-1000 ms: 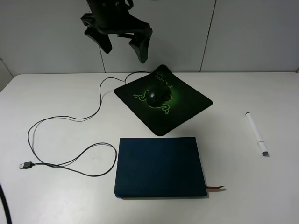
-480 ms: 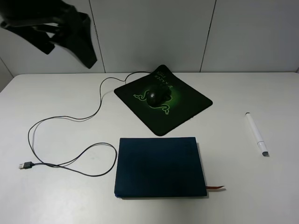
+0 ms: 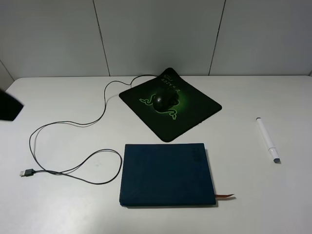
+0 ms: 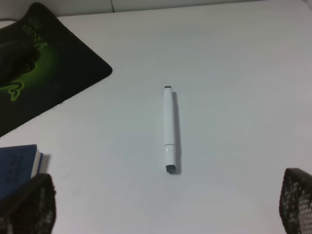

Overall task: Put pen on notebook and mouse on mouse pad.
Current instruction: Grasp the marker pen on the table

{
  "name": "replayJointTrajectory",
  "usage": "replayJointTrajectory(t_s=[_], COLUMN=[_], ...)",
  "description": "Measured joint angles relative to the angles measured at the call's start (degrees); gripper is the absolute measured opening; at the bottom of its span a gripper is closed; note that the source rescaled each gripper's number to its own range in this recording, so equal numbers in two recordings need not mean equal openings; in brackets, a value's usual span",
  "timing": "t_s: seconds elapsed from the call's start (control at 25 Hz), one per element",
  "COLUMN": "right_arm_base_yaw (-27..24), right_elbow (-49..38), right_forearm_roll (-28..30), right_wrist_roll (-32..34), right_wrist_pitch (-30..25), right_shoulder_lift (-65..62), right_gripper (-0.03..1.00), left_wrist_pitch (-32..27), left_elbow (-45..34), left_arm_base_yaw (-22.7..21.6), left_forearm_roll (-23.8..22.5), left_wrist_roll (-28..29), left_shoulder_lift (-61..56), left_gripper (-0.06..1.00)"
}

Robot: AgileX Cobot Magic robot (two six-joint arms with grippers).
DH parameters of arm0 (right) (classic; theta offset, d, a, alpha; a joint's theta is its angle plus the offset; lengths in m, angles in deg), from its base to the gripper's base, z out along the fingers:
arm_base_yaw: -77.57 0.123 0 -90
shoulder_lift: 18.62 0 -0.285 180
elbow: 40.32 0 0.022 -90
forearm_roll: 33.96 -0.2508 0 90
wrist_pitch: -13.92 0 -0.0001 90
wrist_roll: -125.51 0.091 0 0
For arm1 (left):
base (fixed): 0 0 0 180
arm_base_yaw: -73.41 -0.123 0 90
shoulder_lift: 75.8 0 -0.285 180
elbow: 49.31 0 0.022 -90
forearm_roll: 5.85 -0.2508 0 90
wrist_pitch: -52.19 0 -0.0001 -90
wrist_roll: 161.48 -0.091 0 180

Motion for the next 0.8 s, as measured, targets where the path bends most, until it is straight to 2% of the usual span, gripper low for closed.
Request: replayJointTrajectory(t_s=[0.2,0.4,0.64,0.8], right_arm_base_yaw=[0.00,0.00,0.00,0.00], right_elbow=[0.00,0.00,0.00,0.00], right_forearm_roll=[0.00,0.00,0.00,0.00], right_wrist_roll=[0.00,0.00,0.00,0.00], right_wrist_pitch=[0.00,0.00,0.00,0.00], right_shoulder_lift=[0.00,0.00,0.00,0.00], right_gripper=[1.00,1.00,1.00,1.00], left_wrist_pitch=[0.00,0.05,1.16,1.77], left_elbow=[-8.55,-16.24,-23.24,-26.11], left_arm_base_yaw=[0.00,-2.00,-10.67,-17.67], left_forearm_roll=[4.27,4.92,4.86,2.90], left_wrist_roll=[-4.72,-5.29,-5.39,-5.45], left_shoulder_lift=[-12.72,-23.05,-34.86,-40.69], left_gripper=[1.00,1.00,1.00,1.00])
